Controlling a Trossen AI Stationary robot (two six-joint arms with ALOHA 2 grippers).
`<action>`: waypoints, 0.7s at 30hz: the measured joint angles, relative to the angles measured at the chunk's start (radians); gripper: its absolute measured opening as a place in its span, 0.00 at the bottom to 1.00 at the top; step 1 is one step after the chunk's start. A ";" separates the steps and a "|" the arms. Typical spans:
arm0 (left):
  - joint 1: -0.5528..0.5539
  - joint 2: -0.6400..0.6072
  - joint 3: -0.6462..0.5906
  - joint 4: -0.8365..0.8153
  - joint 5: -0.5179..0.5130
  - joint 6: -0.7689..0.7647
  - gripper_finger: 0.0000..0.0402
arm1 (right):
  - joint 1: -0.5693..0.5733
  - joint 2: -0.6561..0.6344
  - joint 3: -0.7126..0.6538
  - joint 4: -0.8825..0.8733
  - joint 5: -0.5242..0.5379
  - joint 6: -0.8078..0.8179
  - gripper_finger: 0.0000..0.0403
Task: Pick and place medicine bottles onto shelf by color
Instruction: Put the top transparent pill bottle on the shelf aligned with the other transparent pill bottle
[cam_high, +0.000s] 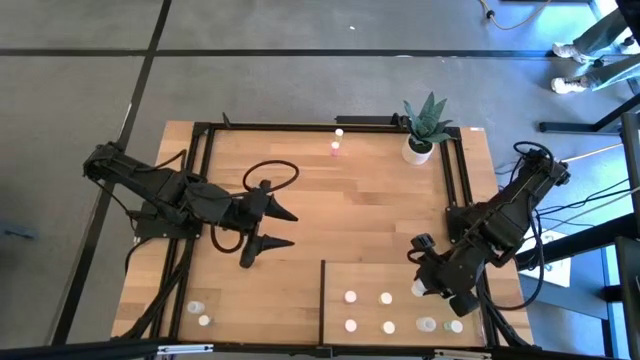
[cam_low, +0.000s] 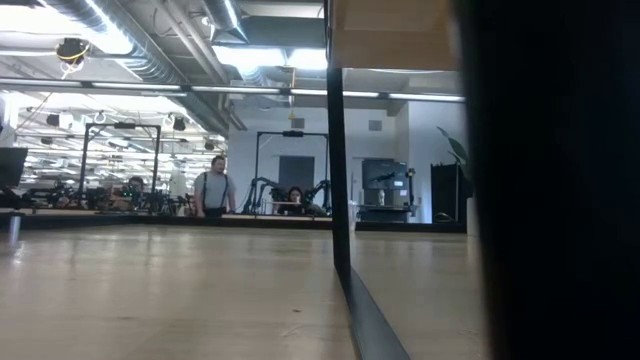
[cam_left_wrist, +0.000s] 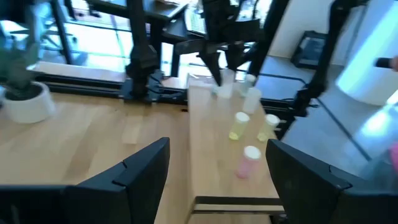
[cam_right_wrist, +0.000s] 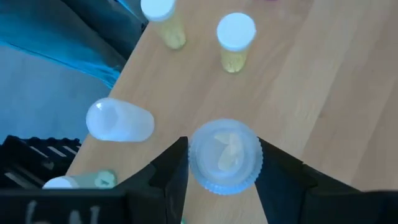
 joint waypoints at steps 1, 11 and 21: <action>0.000 0.000 0.000 0.002 0.017 0.000 0.64 | 0.001 0.004 0.000 0.000 0.000 -0.005 0.39; -0.002 0.000 0.000 -0.001 0.078 0.001 0.64 | 0.001 0.027 0.000 -0.003 -0.007 -0.027 0.39; -0.002 0.000 0.000 -0.002 0.078 0.003 0.64 | 0.001 0.089 0.000 -0.014 -0.016 -0.052 0.39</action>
